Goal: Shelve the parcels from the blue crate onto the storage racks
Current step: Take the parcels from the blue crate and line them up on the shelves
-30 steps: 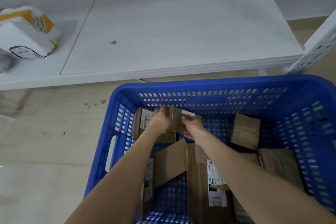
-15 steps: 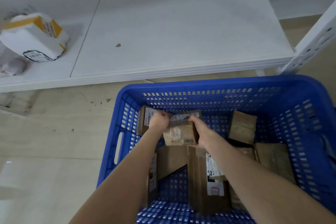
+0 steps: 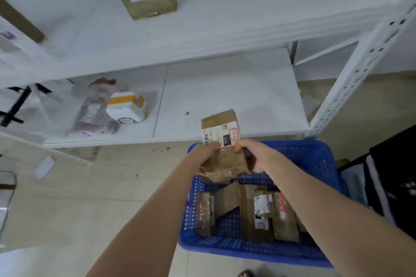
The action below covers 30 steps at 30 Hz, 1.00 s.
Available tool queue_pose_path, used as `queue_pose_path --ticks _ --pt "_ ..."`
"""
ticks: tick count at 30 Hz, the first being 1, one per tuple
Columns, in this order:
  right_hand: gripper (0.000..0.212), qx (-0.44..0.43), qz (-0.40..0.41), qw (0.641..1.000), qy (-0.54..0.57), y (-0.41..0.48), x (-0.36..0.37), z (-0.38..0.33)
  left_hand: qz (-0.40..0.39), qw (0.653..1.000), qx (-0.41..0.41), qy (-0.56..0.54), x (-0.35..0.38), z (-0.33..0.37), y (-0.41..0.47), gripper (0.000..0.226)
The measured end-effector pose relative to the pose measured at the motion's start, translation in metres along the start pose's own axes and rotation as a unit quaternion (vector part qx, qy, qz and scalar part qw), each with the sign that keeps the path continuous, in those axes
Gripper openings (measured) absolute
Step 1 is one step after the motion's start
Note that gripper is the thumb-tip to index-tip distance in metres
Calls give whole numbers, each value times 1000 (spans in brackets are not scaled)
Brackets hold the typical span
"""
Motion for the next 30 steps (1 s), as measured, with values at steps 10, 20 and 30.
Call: queue_pose_path --ticks 10,20,30 --pt "39 -95 -47 994 -33 -221 65 -90 -2 989 145 -42 -77 170 -186 34" --pt "27 -187 -17 980 -63 -361 118 -138 -16 967 253 -12 -148 263 -284 35" --pt "38 -273 7 962 -5 -406 186 -160 -31 938 344 23 -225 304 -317 35"
Point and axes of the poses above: each hand's wrist, its own y-axis towards the middle knuckle, its own x-axis out of the palm, z = x × y, the point moved 7 cm from there along y, towards the middle knuckle, and after that the axes turned 9 degrees about x, right-handed, at the moved point
